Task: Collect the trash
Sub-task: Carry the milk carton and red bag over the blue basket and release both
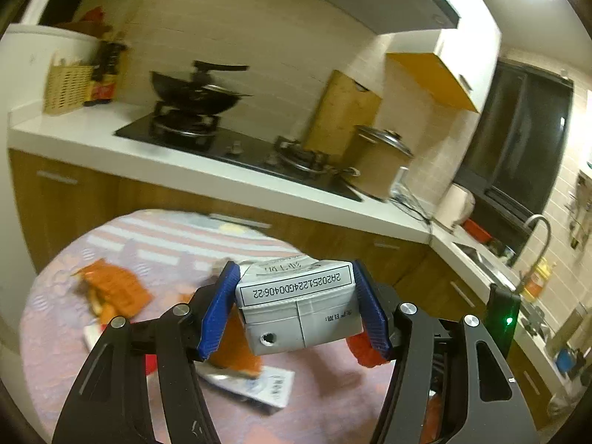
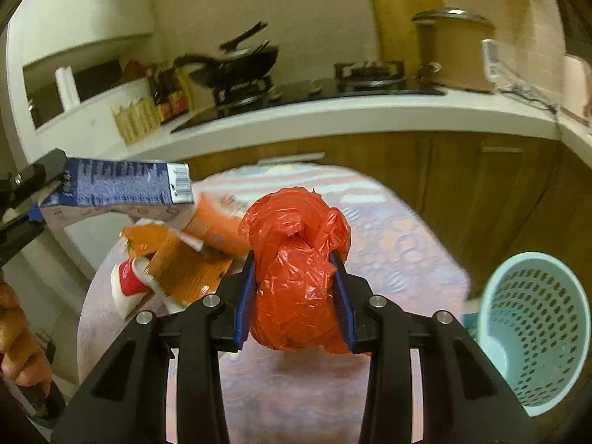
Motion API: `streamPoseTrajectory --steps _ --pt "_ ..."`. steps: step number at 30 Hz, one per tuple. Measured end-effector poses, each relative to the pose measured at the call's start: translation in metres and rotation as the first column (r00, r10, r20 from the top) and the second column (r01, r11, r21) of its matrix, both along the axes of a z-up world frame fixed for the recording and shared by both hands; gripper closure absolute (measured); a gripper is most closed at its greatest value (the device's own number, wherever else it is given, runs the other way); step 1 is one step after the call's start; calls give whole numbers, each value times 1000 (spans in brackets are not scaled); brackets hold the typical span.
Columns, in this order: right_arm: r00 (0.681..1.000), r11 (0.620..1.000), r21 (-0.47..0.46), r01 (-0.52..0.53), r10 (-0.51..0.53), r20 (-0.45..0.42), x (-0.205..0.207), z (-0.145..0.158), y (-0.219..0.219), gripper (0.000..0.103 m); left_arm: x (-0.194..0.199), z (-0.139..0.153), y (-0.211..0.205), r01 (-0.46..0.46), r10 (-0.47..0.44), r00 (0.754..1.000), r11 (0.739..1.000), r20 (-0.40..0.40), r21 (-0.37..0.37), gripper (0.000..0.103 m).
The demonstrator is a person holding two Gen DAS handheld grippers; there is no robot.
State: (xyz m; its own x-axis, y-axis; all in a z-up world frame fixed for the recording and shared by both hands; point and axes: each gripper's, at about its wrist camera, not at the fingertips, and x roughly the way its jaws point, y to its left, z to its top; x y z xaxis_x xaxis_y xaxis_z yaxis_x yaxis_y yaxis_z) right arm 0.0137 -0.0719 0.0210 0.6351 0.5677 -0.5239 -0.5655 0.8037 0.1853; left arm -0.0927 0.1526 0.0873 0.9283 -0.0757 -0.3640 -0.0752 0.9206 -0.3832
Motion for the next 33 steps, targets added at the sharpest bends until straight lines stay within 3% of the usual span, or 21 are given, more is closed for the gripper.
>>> streamPoseTrajectory --steps 9,19,23,28,30,33 --pt "987 987 37 155 -157 42 13 19 -77 69 48 2 -69 143 -143 990 989 -2 24 44" --pt "945 944 39 328 -328 1 34 -3 -163 69 106 -25 -139 260 -256 962 965 -97 31 44" --pt "920 920 39 391 -389 -40 44 -17 -196 69 133 -44 -178 327 -320 937 944 -140 29 43" --pt "879 889 -4 459 -454 -143 60 -49 -224 69 164 -76 -229 422 -409 887 906 -214 18 43" --pt "853 876 -26 482 -476 -212 69 -68 -236 69 175 -89 -246 440 -425 871 898 -244 7 43" --pt "804 857 -53 512 -500 -321 81 -99 -252 68 194 -118 -269 478 -468 829 877 -307 -46 43"
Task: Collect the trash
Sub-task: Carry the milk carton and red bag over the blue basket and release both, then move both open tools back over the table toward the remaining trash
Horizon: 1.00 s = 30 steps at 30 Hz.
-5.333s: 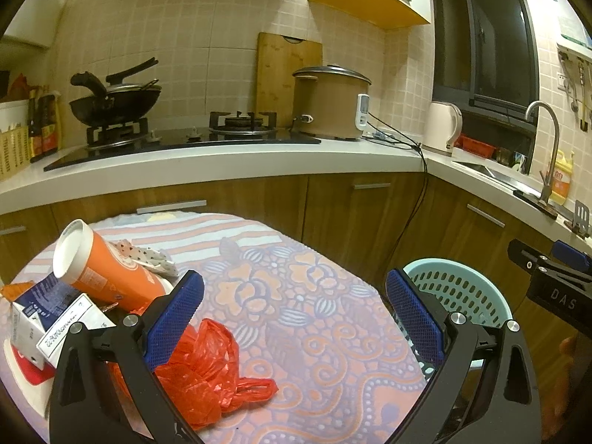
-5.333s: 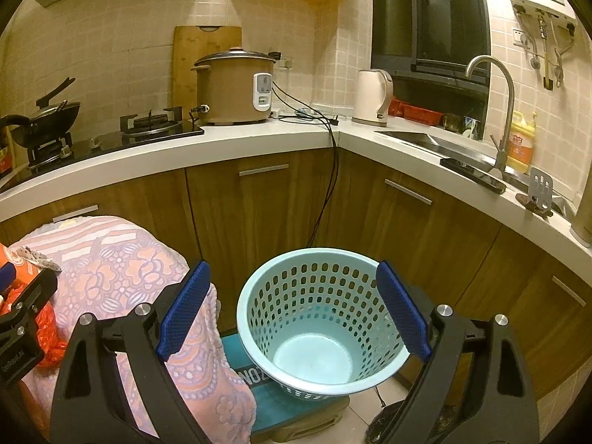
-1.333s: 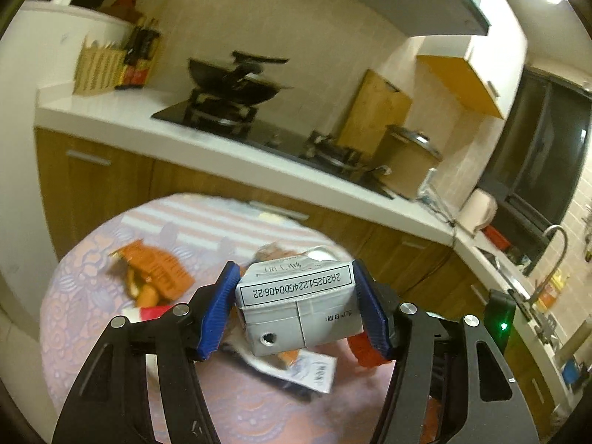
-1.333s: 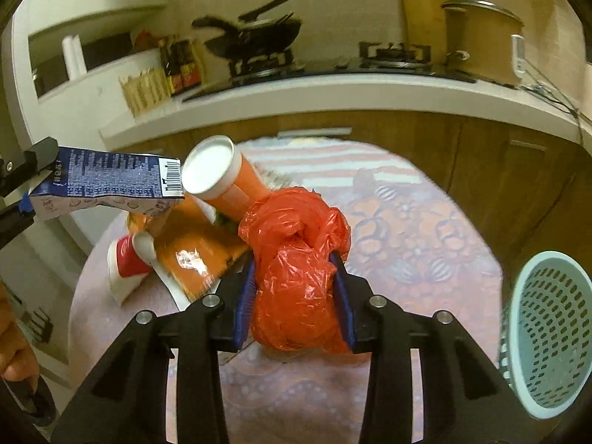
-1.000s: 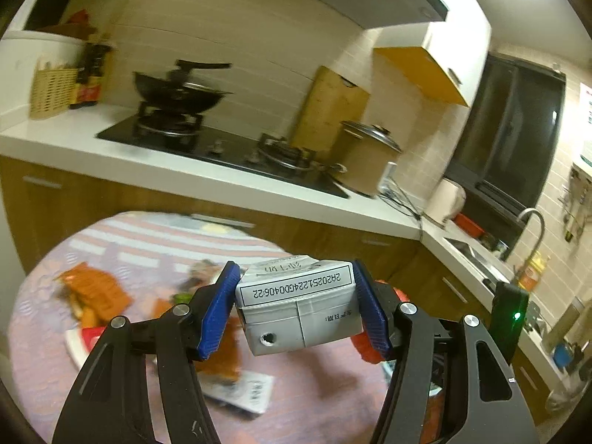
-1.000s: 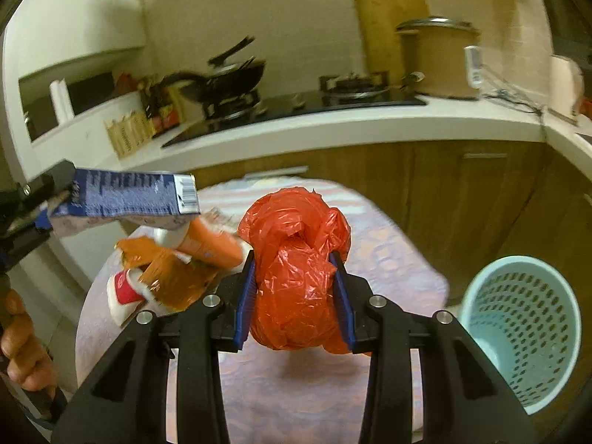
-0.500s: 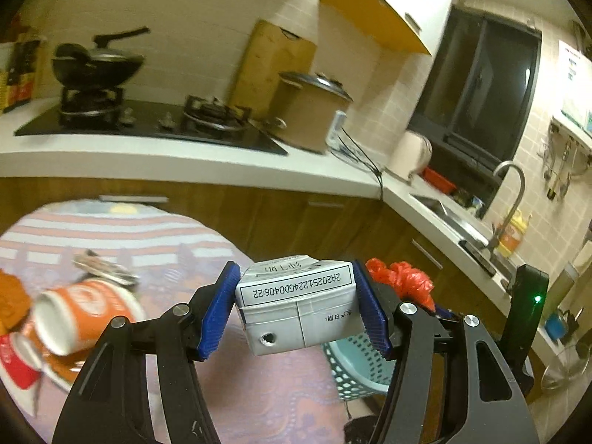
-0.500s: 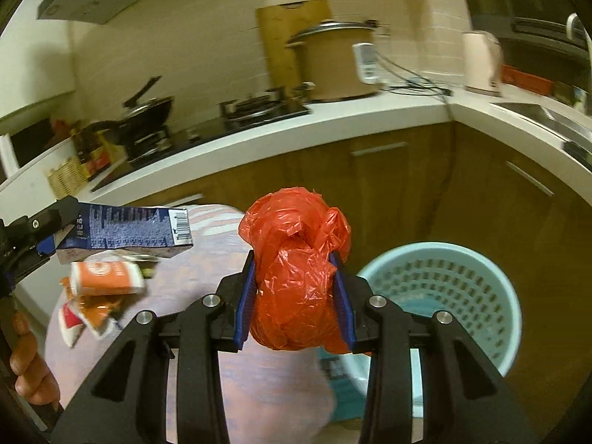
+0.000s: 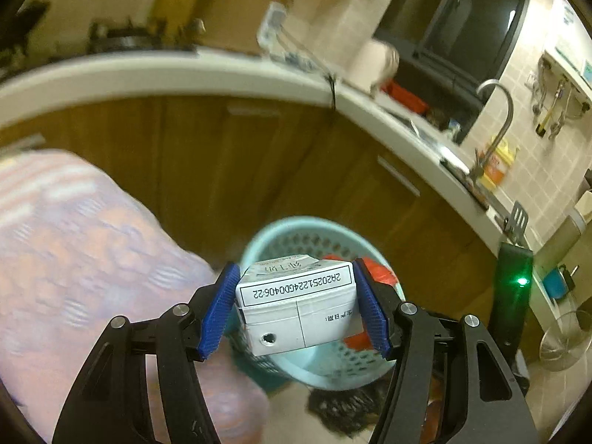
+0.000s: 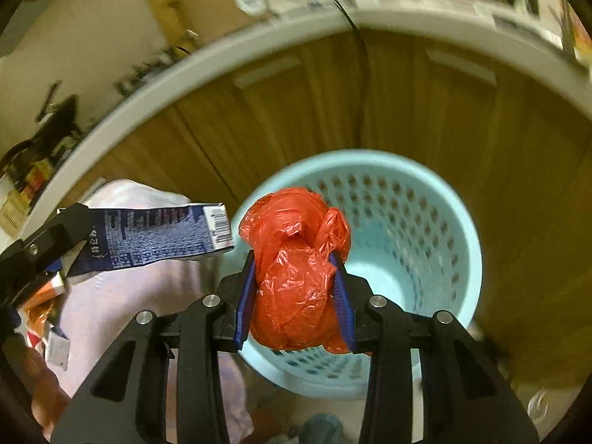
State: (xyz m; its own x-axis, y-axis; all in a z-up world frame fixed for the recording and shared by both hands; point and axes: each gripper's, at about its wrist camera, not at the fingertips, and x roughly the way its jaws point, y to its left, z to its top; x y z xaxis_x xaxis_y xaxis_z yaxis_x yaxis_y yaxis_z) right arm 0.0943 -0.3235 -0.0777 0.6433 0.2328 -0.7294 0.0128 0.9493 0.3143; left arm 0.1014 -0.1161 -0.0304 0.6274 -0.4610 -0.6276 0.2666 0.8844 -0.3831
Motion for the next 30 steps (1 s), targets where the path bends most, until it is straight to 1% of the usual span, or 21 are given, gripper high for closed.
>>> streamPoseTrajectory --steps 3,5,7,8,9,11,13,17,23,27,30 --pt "996 999 29 24 -21 -84 6 -24 -10 66 12 -21 -13 27 -27 998 1000 -51 12 43" --pt "993 999 40 31 -26 -117 7 -35 -14 66 15 -30 -18 40 -38 997 999 -72 20 42" --pt "990 998 48 35 -29 -136 8 -40 -15 60 16 -35 -20 60 -58 994 998 -94 15 41" --pt "989 998 50 37 -30 -144 8 -42 -16 57 16 -36 -19 65 -64 993 998 -100 12 34" --pt "989 998 55 41 -32 -146 8 -42 -16 53 16 -37 -19 64 -63 993 998 -103 14 27" --pt "990 997 59 41 -33 -138 7 -39 -15 52 13 -36 -15 60 -58 994 998 -92 15 26" --pt "992 998 42 39 -33 -123 6 -35 -15 52 11 -33 -10 55 -53 995 998 -85 16 26" --pt "996 999 23 31 -29 -81 4 -18 -9 52 4 -25 3 31 -31 997 999 -68 -9 26" --pt "999 999 -35 -33 34 36 -10 18 22 52 -19 -5 27 -2 2 1000 1000 -11 -24 27" --pt "988 993 -68 -93 100 121 -24 43 52 52 -40 15 52 -45 47 998 998 41 -43 27" --pt "971 985 -87 -151 164 175 -33 60 83 52 -54 28 72 -74 78 994 996 72 -58 27"
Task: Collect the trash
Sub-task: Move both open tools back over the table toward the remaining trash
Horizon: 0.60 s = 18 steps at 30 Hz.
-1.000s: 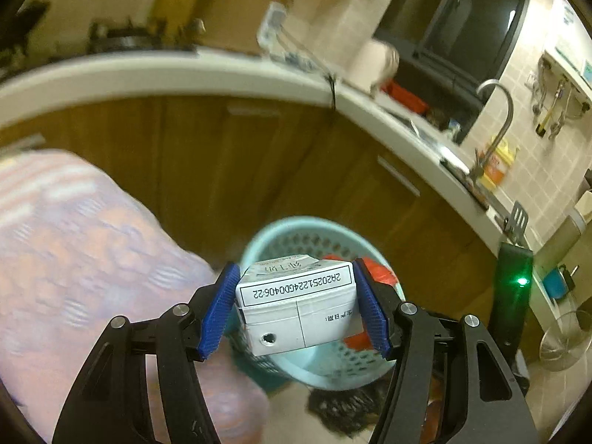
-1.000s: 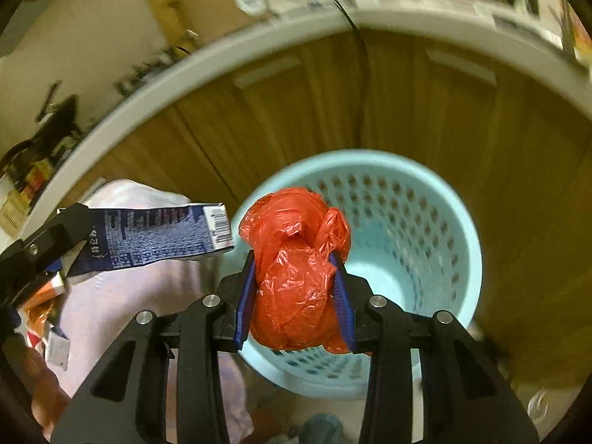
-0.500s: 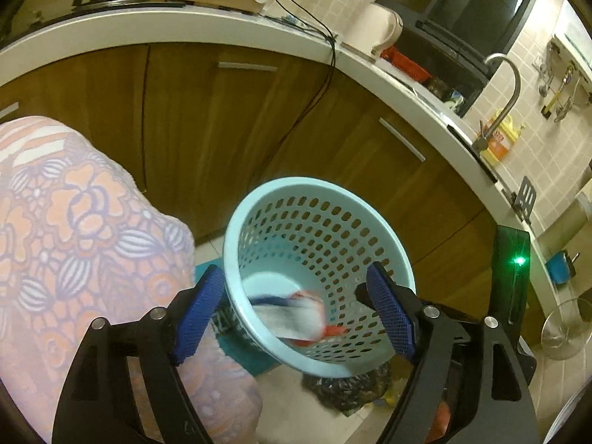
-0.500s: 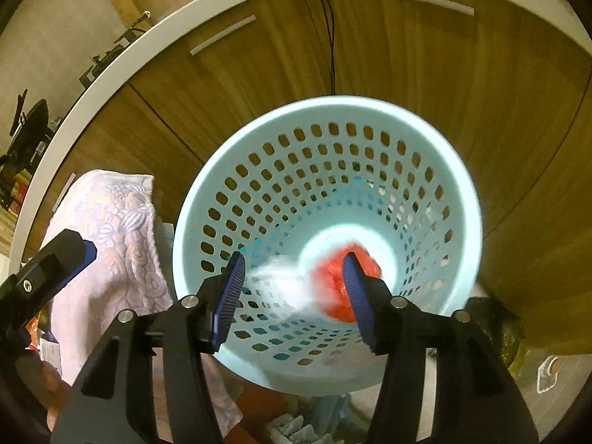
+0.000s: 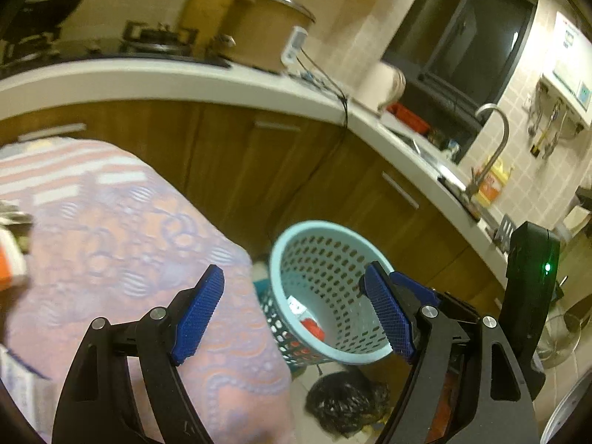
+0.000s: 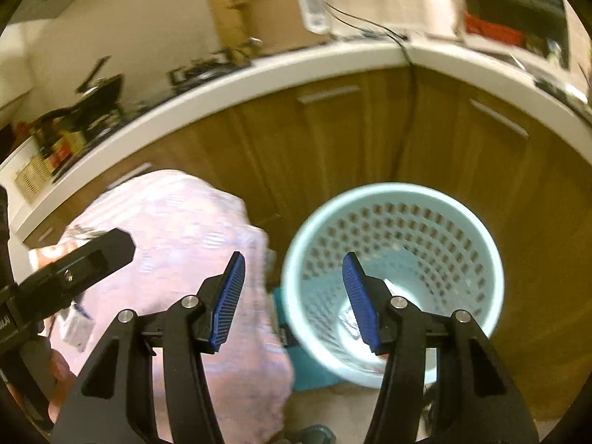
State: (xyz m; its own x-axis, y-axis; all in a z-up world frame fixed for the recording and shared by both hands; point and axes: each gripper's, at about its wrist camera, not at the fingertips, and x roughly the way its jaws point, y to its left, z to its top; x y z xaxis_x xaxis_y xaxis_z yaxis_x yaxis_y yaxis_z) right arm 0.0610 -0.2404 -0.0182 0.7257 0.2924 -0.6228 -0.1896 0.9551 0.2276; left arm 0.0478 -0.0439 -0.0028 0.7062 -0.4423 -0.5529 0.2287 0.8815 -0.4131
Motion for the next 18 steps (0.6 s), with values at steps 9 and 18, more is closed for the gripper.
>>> streamPoseTrajectory --steps 9,18 --pt "975 979 -21 -202 203 87 -28 19 83 52 -53 29 72 -162 160 984 987 78 11 27" --pt "908 911 -37 -411 413 74 -51 11 171 52 -113 38 159 -405 397 911 911 109 71 27"
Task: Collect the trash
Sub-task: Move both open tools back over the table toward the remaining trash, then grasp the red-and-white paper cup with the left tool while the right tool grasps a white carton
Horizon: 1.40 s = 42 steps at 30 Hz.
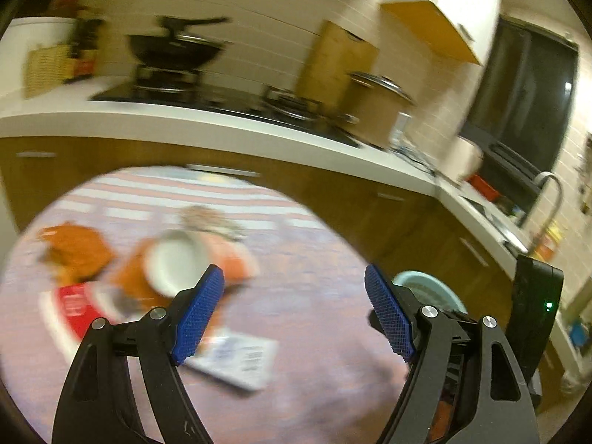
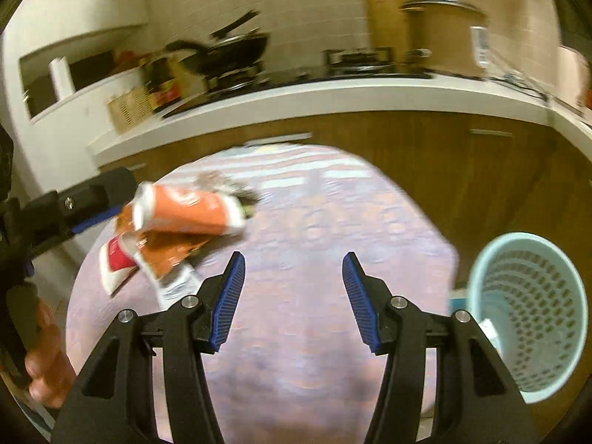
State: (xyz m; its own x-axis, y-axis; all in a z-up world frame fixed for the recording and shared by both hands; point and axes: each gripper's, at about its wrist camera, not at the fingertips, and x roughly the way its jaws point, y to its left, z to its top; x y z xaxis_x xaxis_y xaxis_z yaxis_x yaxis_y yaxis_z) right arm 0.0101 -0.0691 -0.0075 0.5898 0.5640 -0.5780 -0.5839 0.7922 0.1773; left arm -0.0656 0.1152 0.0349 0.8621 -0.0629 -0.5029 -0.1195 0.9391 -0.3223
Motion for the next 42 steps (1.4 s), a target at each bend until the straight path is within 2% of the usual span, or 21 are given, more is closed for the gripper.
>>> streamPoseTrajectory --steps 3,6,9,13,15,20,21,25,28,31,33,36,37,38,41,42 --pt "998 998 -5 -65 65 -19 -8 -7 25 52 -24 -5 33 -99 100 995 995 -15 24 27" --pt "988 989 -22 -147 146 -46 -15 -16 53 51 -51 -15 69 -195 196 980 980 -38 34 27" --pt "980 979 -58 -193 190 -55 -19 -25 74 34 -69 -27 103 -268 268 961 963 -72 10 27" --pt "973 969 -97 -227 223 -55 -21 -35 94 28 -78 -44 137 -331 325 936 943 -133 -25 27" --pt "973 966 -124 -227 222 -59 -19 -39 101 22 -78 -53 146 -339 328 931 940 -158 -47 27" --pt "966 951 -178 -253 241 -90 -21 -53 116 22 -69 -75 155 -315 290 932 945 -217 -91 27" --pt "962 945 -185 -269 256 -92 -25 -54 118 25 -66 -78 154 -307 280 933 947 -225 -95 27" --pt "939 912 -226 -343 329 -97 -47 -56 128 46 -59 -85 150 -284 252 939 952 -235 -111 27" --pt "907 884 -207 -420 403 -119 -65 -55 131 47 -59 -87 148 -270 237 944 956 -231 -119 27" --pt "923 891 -241 -385 375 -89 -69 -53 137 47 -59 -88 149 -265 232 946 955 -226 -131 27" --pt "926 898 -225 -378 360 -117 -62 -54 141 46 -58 -89 150 -258 222 950 954 -221 -151 27" --pt "936 915 -214 -341 311 -162 -46 -59 149 37 -57 -90 153 -252 213 953 953 -217 -170 27" --pt "941 917 -227 -327 293 -171 -43 -62 154 37 -56 -90 154 -246 207 954 953 -215 -176 27" --pt "941 916 -234 -326 290 -175 -40 -64 157 37 -54 -91 155 -241 200 956 953 -215 -182 27" --pt "950 914 -267 -306 274 -149 -43 -68 168 38 -44 -94 157 -226 180 957 954 -227 -198 36" --pt "952 912 -279 -302 272 -140 -43 -69 171 47 -42 -95 157 -223 176 958 954 -227 -198 38"
